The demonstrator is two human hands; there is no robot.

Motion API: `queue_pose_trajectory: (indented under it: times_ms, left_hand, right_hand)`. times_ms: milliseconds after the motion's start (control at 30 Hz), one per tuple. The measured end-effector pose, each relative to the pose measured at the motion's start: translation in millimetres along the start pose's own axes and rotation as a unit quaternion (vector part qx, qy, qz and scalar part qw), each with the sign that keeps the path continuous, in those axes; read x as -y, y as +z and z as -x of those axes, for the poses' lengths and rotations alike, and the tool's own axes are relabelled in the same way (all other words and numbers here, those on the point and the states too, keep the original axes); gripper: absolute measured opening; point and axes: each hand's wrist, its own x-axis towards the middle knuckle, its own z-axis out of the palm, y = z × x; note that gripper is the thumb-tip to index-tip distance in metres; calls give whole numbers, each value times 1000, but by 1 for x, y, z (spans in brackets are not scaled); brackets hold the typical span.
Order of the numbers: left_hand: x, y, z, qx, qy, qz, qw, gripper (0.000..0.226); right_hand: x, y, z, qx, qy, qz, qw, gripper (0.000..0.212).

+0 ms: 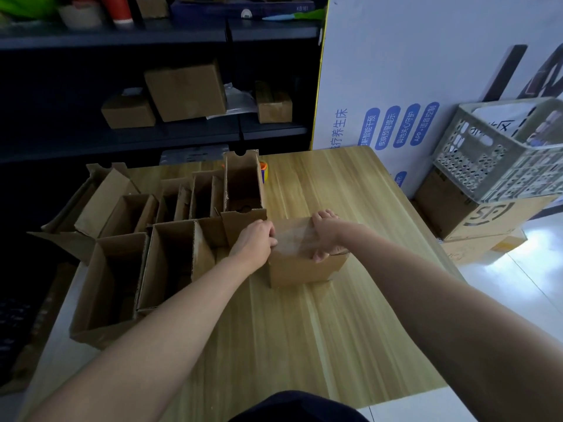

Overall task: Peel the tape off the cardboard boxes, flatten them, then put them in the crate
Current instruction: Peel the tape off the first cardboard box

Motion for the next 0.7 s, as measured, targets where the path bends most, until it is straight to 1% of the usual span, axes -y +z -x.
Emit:
queue_pose_trajectory:
  times_ms: [233,400,533,600,667,700]
  left_hand:
    - [-3,-5,-2,16,-22,8,1000,4]
    - [-4,-4,-1,17,-26,8,999,10]
    - [-5,-2,1,22,3,-2,1000,20]
    - [-5,0,4,7,22,0,1000,22]
    - [-2,3,6,-23,34,0,999,6]
    - [-2,6,7,-40,41,-8,998,12]
  right_hand:
    - [1,0,-4,2,-13,12,1000,106]
    - [0,2,-5,-3,-18,9,1000,109]
    - [1,5,-3,-15,-20,17,1000,106]
    - [0,5,-2,-19,-20,16,1000,105]
    - [-1,5,-1,-19,-16,10,1000,105]
    - [-1,4,-1,-17,-14,7,1000,105]
